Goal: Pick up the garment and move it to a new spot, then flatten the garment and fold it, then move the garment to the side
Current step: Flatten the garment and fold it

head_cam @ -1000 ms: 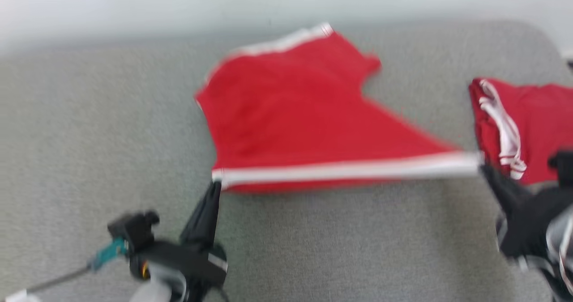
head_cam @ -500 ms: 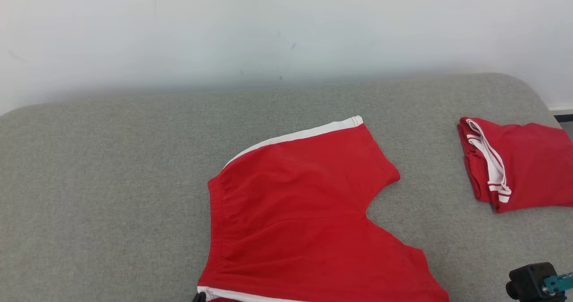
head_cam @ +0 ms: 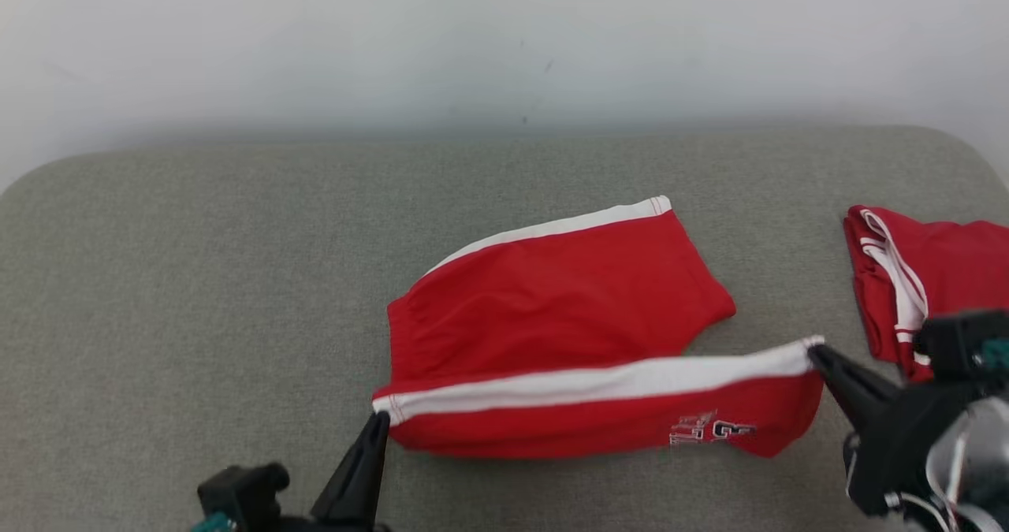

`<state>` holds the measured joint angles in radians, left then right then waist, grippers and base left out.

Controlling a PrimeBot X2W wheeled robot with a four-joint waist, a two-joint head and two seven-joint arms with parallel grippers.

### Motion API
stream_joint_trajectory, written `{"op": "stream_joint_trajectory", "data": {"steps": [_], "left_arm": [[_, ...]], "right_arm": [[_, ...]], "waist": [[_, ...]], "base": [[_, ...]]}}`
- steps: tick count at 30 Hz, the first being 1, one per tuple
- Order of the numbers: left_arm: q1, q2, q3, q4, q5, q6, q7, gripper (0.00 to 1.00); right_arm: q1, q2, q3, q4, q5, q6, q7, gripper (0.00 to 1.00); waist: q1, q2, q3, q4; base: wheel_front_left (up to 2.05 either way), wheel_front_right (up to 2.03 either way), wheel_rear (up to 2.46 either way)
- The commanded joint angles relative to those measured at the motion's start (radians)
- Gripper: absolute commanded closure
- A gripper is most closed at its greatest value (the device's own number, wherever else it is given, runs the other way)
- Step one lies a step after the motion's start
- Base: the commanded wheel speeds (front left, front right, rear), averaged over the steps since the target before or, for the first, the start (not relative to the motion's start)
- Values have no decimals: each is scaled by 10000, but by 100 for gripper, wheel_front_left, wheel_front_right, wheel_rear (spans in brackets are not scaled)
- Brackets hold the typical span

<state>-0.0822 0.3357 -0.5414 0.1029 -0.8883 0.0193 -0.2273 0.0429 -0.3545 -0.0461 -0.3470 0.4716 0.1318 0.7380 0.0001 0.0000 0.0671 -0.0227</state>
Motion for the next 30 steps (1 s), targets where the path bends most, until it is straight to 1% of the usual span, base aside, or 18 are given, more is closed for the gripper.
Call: {"op": "stream_joint_trajectory", "data": {"steps": [1, 2, 3, 4, 5, 7, 10, 13, 16, 19, 24, 30], "left_arm": [[-335, -118, 33, 101, 80, 61, 53, 100], [-528, -194, 44, 198, 63, 65, 78, 100], [-724, -283, 77, 314, 70, 144, 105, 100], [-909, -415, 90, 439, -22, 156, 178, 100], [-1271, -622, 211, 774, -136, 383, 276, 100], [-1725, -835, 204, 1069, -68, 505, 322, 100], [-2424, -1080, 72, 1648, 75, 562, 507, 100], [-3126, -1362, -88, 2277, 202, 457, 581, 100], [-3872, -1649, -162, 2898, 254, 345, 667, 100], [-4594, -1901, -184, 3594, 327, 352, 728, 100], [-5688, -2143, -363, 4620, 629, 273, 765, 100], [-6657, -2325, -434, 5462, 865, 199, 423, 100]], "right_arm": [[-527, -126, 133, 385, -209, -26, -305, 100], [-874, -358, 360, 716, -358, -24, -465, 100], [-1268, -419, 461, 1082, -503, -26, -688, 100], [-1654, -396, 540, 1418, -591, -26, -935, 100], [-2404, -318, 663, 2119, -859, -26, -1385, 100], [-3106, -391, 911, 2868, -1107, -26, -1678, 100], [-4077, -423, 1107, 3868, -1348, -26, -2016, 100], [-4931, -460, 1322, 4849, -1443, -26, -2261, 100], [-5735, -365, 1231, 5773, -1517, -26, -2662, 100], [-6413, -270, 1330, 6507, -1663, -26, -2947, 100], [-7391, -199, 1593, 7595, -1986, -26, -3442, 100], [-8436, -202, 1794, 8771, -2542, -26, -3952, 100]], "waist": [[-1, 0, 142, 144], [-1, 0, 189, 191], [-1, 0, 249, 242], [-1, 0, 310, 296], [-1, 0, 451, 397], [-1, 0, 584, 517], [-1, 0, 825, 729], [-1, 0, 1043, 922], [-1, 0, 1327, 1093], [-1, 0, 1621, 1231], [-1, 0, 2072, 1297], [-1, 0, 2615, 1345]], "base": [[0, 0, 0], [0, 0, 0], [0, 0, 0], [0, 0, 0], [0, 0, 0], [0, 0, 0], [0, 0, 0], [0, 0, 0], [0, 0, 0], [0, 0, 0], [0, 0, 0], [0, 0, 0]]}}
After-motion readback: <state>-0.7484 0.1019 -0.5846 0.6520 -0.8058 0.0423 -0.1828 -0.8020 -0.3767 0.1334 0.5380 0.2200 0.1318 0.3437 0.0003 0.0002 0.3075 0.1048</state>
